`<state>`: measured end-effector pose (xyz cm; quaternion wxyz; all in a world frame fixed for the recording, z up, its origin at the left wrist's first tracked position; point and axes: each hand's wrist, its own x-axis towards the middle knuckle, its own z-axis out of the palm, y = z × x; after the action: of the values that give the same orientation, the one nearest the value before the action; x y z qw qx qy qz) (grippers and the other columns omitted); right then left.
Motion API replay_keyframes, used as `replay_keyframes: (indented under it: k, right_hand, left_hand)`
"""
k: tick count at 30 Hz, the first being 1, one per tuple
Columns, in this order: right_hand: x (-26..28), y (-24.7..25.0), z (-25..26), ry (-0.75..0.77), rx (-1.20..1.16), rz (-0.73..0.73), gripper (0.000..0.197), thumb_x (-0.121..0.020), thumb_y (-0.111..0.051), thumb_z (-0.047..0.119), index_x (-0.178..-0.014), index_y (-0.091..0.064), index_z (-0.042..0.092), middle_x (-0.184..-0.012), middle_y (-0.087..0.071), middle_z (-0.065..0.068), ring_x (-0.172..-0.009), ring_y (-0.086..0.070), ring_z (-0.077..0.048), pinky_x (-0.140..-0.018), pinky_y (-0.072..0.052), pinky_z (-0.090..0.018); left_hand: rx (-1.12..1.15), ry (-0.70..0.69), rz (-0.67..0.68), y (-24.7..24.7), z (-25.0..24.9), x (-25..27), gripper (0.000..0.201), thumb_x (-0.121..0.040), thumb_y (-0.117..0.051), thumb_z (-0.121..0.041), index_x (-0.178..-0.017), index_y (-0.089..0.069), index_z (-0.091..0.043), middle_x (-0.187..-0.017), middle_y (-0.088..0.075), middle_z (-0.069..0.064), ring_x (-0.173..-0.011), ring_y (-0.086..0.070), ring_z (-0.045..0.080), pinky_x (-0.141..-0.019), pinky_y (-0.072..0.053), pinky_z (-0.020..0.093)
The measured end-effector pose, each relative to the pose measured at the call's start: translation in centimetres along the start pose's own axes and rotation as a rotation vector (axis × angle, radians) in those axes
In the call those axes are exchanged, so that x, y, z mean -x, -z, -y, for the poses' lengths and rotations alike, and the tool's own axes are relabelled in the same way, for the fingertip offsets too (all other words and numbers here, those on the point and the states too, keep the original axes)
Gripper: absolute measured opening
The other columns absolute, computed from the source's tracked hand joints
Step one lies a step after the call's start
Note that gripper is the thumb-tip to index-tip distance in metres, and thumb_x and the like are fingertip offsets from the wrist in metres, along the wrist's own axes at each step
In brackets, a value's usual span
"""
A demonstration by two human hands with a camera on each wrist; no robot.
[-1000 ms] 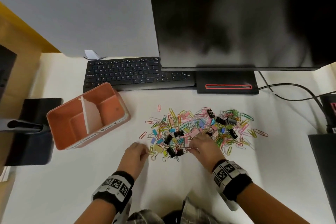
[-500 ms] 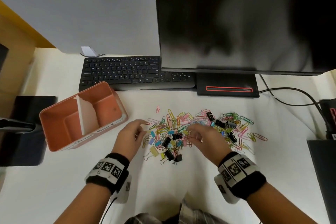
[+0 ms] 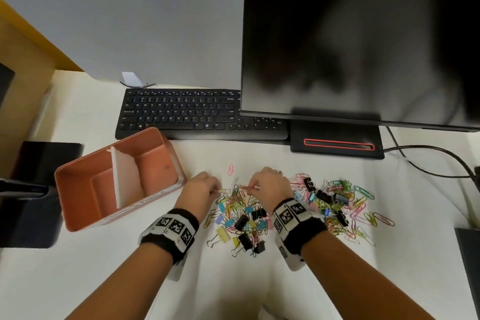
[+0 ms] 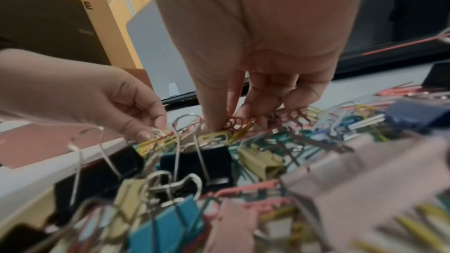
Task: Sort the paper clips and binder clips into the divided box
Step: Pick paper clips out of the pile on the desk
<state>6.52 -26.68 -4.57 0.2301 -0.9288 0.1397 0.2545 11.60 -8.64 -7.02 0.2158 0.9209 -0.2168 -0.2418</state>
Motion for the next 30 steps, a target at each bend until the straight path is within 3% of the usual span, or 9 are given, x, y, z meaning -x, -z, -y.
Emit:
replay_keyframes:
  k: [3,9,12,14,17,23,26,28,30]
  right_hand:
    - [0.8,-0.9,-0.4,0.031,0.100,-0.017,0.015,-0.088,-0.058,0.031,-0.089,-0.070,0.021,-0.092,-0.065,0.001,-0.091,-0.057,-0.018,-0.081,-0.051,-0.033]
    - [2.4,-1.2,-1.1,0.047,0.054,-0.041,0.018,-0.090,-0.053,0.030,-0.096,-0.068,0.022,-0.089,-0.071,0.001,-0.090,-0.061,-0.020,-0.087,-0.050,-0.037]
    - [3.4,-0.5,-1.3,0.087,0.000,-0.086,0.021,-0.092,-0.051,0.033,-0.097,-0.067,0.022,-0.091,-0.070,0.003,-0.085,-0.061,-0.015,-0.084,-0.052,-0.034]
    - [4.2,0.4,-0.6,0.125,-0.123,-0.119,0.019,-0.091,-0.052,0.032,-0.098,-0.066,0.023,-0.096,-0.068,0.004,-0.082,-0.060,-0.011,-0.082,-0.054,-0.030]
    - [5.1,2.2,2.8,0.243,-0.248,-0.171,0.017,-0.090,-0.056,0.027,-0.099,-0.067,0.020,-0.097,-0.064,0.001,-0.080,-0.059,-0.012,-0.080,-0.051,-0.027]
    - [3.2,3.9,13.5,0.440,-0.256,-0.229,0.012,-0.086,-0.059,0.023,-0.092,-0.068,0.017,-0.093,-0.063,-0.003,-0.080,-0.057,-0.017,-0.077,-0.048,-0.031]
    - [1.4,3.6,17.3,0.432,-0.254,-0.184,0.018,-0.083,-0.064,0.026,-0.097,-0.067,0.016,-0.095,-0.066,-0.006,-0.086,-0.061,-0.022,-0.082,-0.051,-0.036]
    - [0.7,3.4,17.6,0.376,-0.263,-0.149,0.030,-0.083,-0.065,0.031,-0.110,-0.062,0.019,-0.102,-0.067,-0.002,-0.091,-0.061,-0.020,-0.085,-0.051,-0.036]
    - [0.6,3.4,15.8,0.331,-0.268,-0.200,0.030,-0.086,-0.060,0.033,-0.114,-0.059,0.024,-0.106,-0.063,0.003,-0.088,-0.058,-0.013,-0.083,-0.051,-0.035]
  left_hand:
    - [-0.029,-0.001,-0.025,-0.3,-0.2,0.3,0.006,-0.082,-0.059,-0.009,-0.081,-0.063,-0.013,-0.087,-0.054,0.002,-0.075,-0.052,0.018,-0.075,-0.049,0.031]
    - [-0.080,0.043,-0.033,0.3,-1.4,1.1,0.006,-0.087,-0.054,-0.016,-0.086,-0.060,-0.013,-0.081,-0.057,0.001,-0.081,-0.055,0.022,-0.068,-0.041,0.028]
    - [0.060,0.033,-0.157,1.7,-2.0,2.8,0.004,-0.085,-0.061,-0.016,-0.081,-0.061,-0.013,-0.077,-0.061,0.000,-0.070,-0.054,0.016,-0.065,-0.043,0.024]
    - [0.156,0.023,-0.273,3.6,-2.3,4.7,0.005,-0.083,-0.065,-0.016,-0.079,-0.061,-0.014,-0.073,-0.060,-0.004,-0.063,-0.052,0.006,-0.060,-0.040,0.011]
    - [0.314,0.116,-0.448,7.5,-2.0,7.5,0.007,-0.082,-0.066,-0.019,-0.079,-0.060,-0.017,-0.072,-0.058,-0.015,-0.068,-0.052,-0.005,-0.060,-0.039,0.002]
    - [0.360,0.299,-0.544,13.7,3.0,7.5,0.010,-0.080,-0.068,-0.013,-0.081,-0.058,-0.015,-0.074,-0.060,-0.006,-0.068,-0.056,0.007,-0.066,-0.039,0.011]
    - [0.379,0.346,-0.470,14.2,4.7,6.3,0.009,-0.078,-0.070,-0.014,-0.080,-0.061,-0.017,-0.083,-0.066,0.001,-0.078,-0.061,0.018,-0.081,-0.048,0.030]
    - [0.373,0.322,-0.461,14.2,5.1,6.1,0.008,-0.080,-0.068,-0.015,-0.086,-0.063,-0.018,-0.091,-0.065,0.001,-0.083,-0.061,0.016,-0.087,-0.048,0.030]
    - [0.324,0.215,-0.480,14.0,4.7,6.6,0.011,-0.082,-0.066,-0.015,-0.091,-0.064,-0.020,-0.096,-0.062,-0.002,-0.084,-0.060,0.012,-0.083,-0.048,0.024]
